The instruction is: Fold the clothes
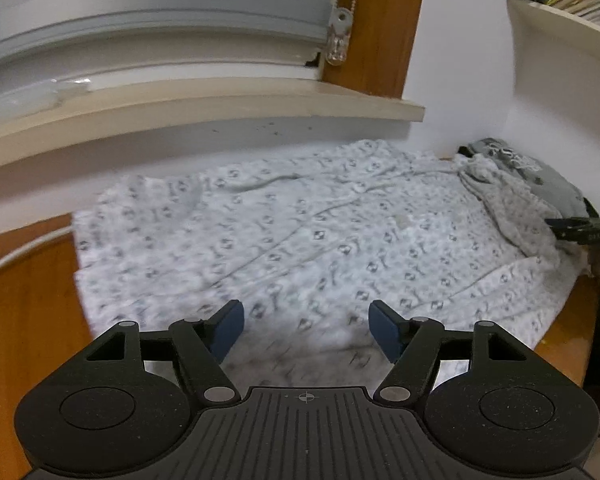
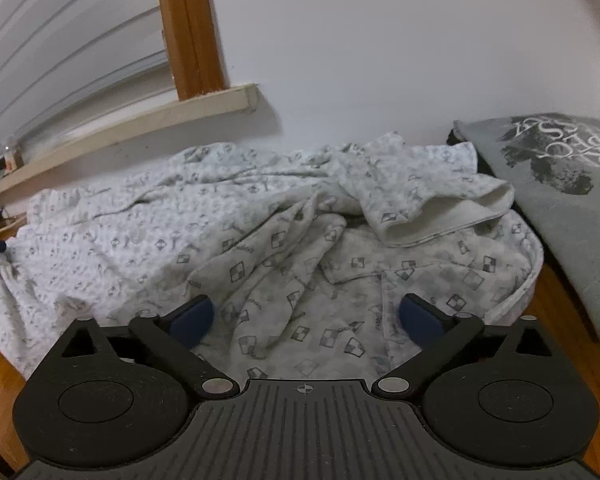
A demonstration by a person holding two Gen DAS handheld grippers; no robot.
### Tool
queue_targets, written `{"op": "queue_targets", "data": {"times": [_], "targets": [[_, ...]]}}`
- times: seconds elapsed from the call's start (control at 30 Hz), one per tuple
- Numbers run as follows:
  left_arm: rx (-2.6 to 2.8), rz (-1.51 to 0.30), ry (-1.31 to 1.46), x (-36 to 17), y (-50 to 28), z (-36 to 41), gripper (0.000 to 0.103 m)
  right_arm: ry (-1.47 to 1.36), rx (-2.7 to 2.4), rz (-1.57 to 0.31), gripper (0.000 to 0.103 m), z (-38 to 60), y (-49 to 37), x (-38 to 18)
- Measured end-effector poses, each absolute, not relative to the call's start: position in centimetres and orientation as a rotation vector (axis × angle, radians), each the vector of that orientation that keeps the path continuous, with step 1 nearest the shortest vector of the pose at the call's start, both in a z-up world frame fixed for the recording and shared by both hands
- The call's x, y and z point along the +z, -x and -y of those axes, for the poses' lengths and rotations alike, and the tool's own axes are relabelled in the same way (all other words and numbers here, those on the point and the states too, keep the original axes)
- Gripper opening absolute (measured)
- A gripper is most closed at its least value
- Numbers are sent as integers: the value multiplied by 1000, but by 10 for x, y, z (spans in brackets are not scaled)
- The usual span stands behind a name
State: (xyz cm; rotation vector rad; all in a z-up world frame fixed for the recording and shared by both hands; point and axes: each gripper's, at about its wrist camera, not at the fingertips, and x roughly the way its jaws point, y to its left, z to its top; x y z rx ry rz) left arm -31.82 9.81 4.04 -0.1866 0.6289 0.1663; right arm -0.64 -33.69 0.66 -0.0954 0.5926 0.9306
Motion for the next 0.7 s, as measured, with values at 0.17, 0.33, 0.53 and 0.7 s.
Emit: {"op": "queue_targets", "data": {"times": [0.17,0.33,0.53,0.7], "targets": [[169,-658,97,43,320,-92,76,93,921,-585,101,337,8,6],[151,-677,75,36,316,-87,76,79,907,-574,100,338,8,6],[95,-686,78,30,304,-80,76,75,905,-574,100,340,6,6],[34,-714,42,24,287,-70,75,109,905,-529,100,340,14,8]]}}
